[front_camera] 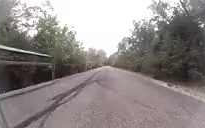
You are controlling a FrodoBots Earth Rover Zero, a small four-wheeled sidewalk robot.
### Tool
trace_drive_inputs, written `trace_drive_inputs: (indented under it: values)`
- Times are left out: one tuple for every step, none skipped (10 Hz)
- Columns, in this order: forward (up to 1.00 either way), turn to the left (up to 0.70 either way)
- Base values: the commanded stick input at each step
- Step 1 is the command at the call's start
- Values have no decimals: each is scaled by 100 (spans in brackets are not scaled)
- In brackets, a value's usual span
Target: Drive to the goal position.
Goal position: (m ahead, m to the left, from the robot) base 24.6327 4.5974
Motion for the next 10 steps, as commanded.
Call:
trace_drive_inputs:
  values:
    - [9, 0]
    - [9, 0]
    - [9, 0]
    - [9, 0]
    - [9, 0]
    - [10, 0]
    - [9, 0]
    - [9, 0]
    - [10, 0]
    - [9, 0]
